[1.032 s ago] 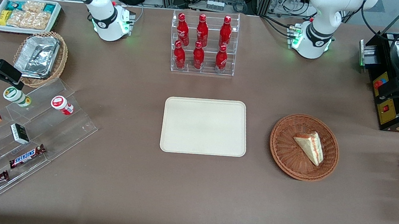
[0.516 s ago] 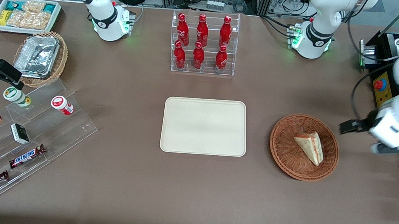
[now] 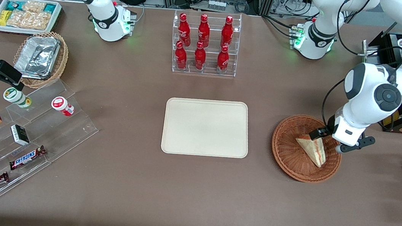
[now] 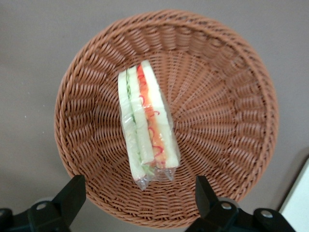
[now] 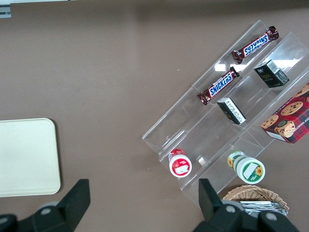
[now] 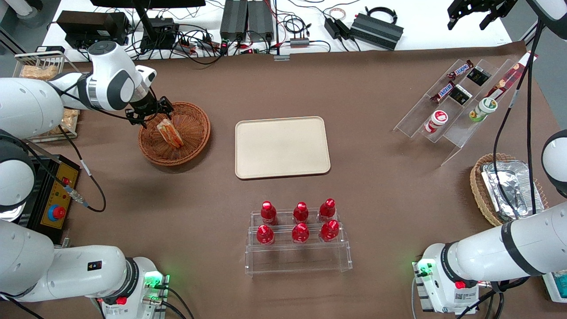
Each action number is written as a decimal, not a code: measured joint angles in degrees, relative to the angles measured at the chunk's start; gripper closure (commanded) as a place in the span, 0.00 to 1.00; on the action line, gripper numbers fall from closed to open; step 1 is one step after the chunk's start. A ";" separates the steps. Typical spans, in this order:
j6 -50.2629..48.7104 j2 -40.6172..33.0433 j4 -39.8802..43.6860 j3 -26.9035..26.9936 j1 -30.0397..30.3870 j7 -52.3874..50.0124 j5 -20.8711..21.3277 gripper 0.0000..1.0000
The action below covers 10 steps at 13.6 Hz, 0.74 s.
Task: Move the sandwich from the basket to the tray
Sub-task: 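Lower the left gripper onto the wrapped sandwich and close on it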
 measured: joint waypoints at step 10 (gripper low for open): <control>6.13 7.40 0.29 0.12 0.55 -0.87 -0.07 0.89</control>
